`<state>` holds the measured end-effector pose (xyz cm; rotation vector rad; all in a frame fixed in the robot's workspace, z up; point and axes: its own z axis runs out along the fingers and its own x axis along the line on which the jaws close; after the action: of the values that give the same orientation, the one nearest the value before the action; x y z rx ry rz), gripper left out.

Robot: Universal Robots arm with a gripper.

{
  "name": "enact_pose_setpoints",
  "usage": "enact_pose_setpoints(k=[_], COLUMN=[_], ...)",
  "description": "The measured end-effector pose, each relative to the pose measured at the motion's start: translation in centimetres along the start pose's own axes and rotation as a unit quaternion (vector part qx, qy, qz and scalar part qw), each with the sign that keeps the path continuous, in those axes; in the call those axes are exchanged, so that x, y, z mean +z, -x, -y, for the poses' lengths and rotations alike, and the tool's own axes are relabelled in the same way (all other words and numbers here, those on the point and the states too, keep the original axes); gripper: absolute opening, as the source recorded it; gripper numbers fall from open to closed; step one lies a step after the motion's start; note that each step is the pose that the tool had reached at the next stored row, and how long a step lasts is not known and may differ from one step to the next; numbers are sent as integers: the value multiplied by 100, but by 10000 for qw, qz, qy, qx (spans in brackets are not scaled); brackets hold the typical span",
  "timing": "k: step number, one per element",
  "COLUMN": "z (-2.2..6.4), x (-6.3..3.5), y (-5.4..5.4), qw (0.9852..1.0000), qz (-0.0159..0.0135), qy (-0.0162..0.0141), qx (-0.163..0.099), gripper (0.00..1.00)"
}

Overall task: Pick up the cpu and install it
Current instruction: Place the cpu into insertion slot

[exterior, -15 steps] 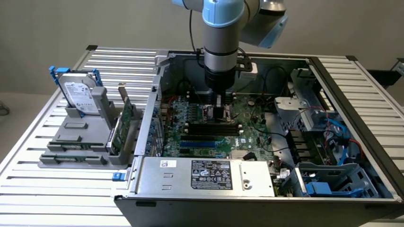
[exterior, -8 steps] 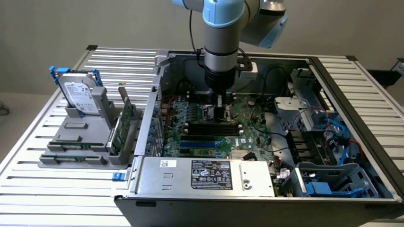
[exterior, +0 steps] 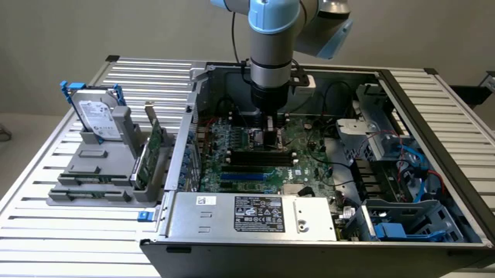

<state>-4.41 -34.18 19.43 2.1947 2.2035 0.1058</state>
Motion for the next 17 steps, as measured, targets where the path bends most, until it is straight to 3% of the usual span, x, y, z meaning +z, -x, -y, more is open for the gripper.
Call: enact_pose_setpoints(k=[17], z=[-1], x=[6], y=[-3], qw=[9999], qz=[-46], qy=[-5], qx=[-111], gripper=[63])
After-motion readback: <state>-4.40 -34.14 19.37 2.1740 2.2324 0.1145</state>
